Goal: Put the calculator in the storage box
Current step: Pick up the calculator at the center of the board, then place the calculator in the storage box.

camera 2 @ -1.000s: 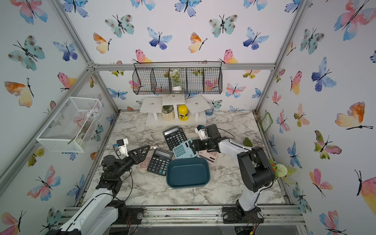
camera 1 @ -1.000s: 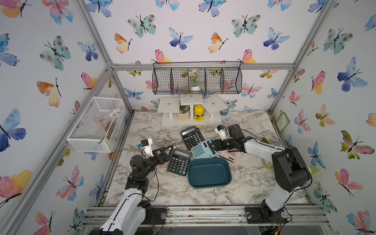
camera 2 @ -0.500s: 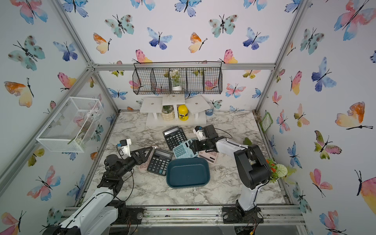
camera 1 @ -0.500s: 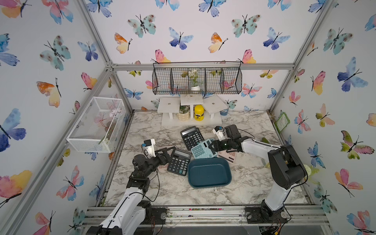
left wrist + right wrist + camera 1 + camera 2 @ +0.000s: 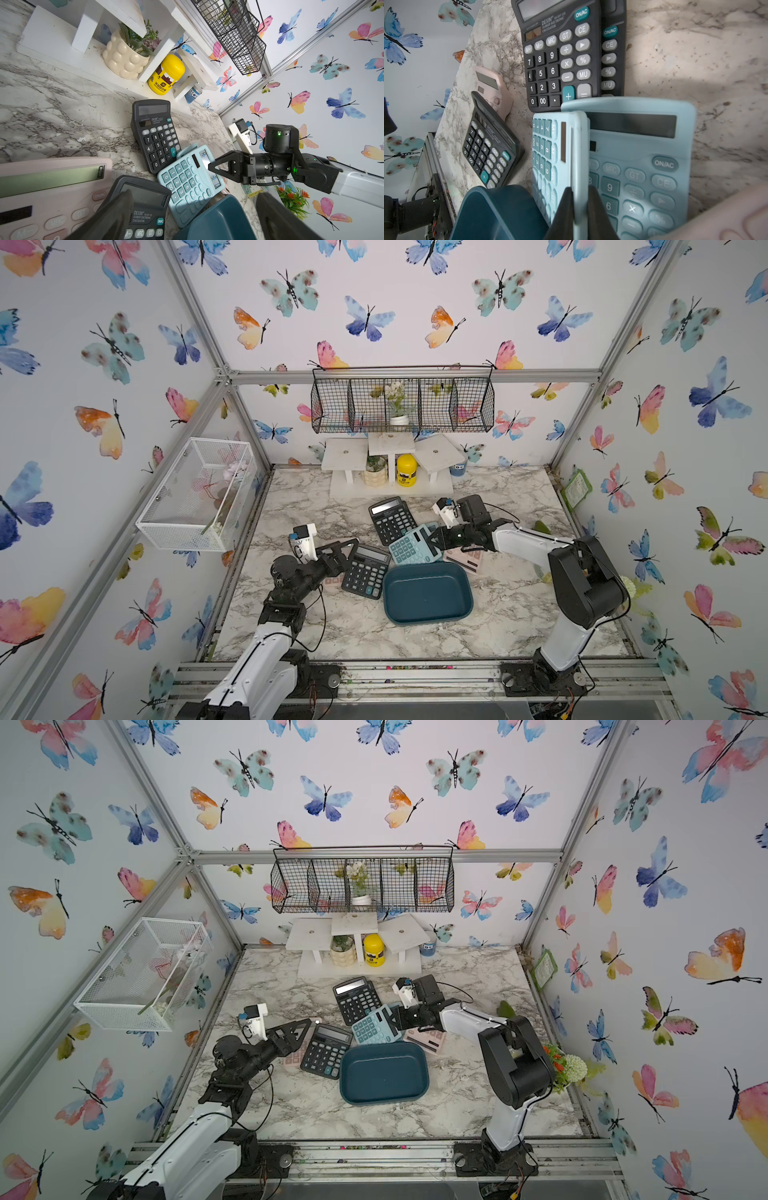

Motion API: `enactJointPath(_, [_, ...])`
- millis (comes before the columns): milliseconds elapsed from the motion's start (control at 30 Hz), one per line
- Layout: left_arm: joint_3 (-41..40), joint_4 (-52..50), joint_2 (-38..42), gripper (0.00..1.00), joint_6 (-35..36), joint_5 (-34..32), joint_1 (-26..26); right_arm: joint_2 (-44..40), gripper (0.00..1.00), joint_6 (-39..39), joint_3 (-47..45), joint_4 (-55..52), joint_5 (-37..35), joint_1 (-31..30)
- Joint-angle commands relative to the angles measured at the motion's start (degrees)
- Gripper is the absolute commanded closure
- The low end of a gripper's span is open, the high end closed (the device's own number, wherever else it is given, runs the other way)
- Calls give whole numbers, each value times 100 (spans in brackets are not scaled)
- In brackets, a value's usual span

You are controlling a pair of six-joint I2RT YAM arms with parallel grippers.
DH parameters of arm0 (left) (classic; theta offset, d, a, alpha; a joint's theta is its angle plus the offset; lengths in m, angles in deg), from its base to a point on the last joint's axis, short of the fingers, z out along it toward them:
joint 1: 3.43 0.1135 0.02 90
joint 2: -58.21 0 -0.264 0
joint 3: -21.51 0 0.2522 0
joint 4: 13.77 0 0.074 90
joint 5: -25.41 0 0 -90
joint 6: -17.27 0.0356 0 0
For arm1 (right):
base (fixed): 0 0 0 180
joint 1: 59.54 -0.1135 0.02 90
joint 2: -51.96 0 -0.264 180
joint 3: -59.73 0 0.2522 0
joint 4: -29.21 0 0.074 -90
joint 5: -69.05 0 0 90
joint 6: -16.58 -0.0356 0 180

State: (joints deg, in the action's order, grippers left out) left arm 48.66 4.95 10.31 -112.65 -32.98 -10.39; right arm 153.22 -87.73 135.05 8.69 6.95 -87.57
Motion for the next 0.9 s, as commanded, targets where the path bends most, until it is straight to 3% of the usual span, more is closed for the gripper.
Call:
enactJointPath(0, [138,-74,101,1,125,-148,-33,-451,90,-75,202,-272,-388,-18])
enactJointPath(233, [138,-131,110,1,179,-226,-42,-1260,90,-221,436,-1017,-848,-18])
enactJointPath(433, [145,-231,77,1,256,-340,-49,-1847,93,-313,814,-2392,-1357,-115])
enactJointPath(700, [191,-417,2,1,389,-675,-47,-2676,95,-755,1284,-3970,-2553,-892])
enactJointPath(867, [208,-445,-11,1,371,-674,-57,-2746,99,-1270,1363,-4852,-3498,-1516])
